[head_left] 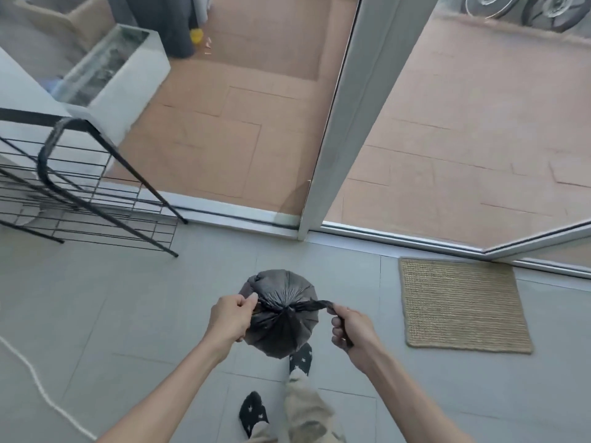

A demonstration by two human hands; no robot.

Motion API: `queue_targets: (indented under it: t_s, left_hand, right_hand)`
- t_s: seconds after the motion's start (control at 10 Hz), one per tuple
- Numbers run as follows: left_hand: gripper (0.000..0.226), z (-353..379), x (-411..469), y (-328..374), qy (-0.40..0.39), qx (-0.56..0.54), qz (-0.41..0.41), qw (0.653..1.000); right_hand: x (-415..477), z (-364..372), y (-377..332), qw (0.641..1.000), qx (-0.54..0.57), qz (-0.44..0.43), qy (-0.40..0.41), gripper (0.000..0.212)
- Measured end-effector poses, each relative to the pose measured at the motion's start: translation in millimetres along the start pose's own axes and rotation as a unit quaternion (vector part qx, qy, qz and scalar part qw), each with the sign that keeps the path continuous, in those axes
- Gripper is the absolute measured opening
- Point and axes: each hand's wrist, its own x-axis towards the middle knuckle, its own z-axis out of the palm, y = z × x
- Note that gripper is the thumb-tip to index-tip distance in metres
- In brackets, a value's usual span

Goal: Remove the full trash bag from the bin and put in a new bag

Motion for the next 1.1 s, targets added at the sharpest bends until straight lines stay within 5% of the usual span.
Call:
queue_targets:
  t_s: [0.6,0.9,1.1]
  left_hand:
    - [0.022,120.7,235.6,-54.2,-0.018,-0.066,-0.097,0.993]
    - [0.022,148.1,304.2,-41.1,-0.013,-0.104,-0.078,0.991]
    - [0.026,153.3,323.4,-49.8,-0.011,-0.118,-0.077,0.990]
  right_hand:
    - [267.5,32.7,-14.8,0.998,-0.050,0.012,0.019,0.011]
    - [337.2,37.8,-35.8,0.997,-0.069,-0.025,0.018,0.010]
    - [357.0,36.0,-28.4,0.995,-0.077,-0.052,0.025,0.027]
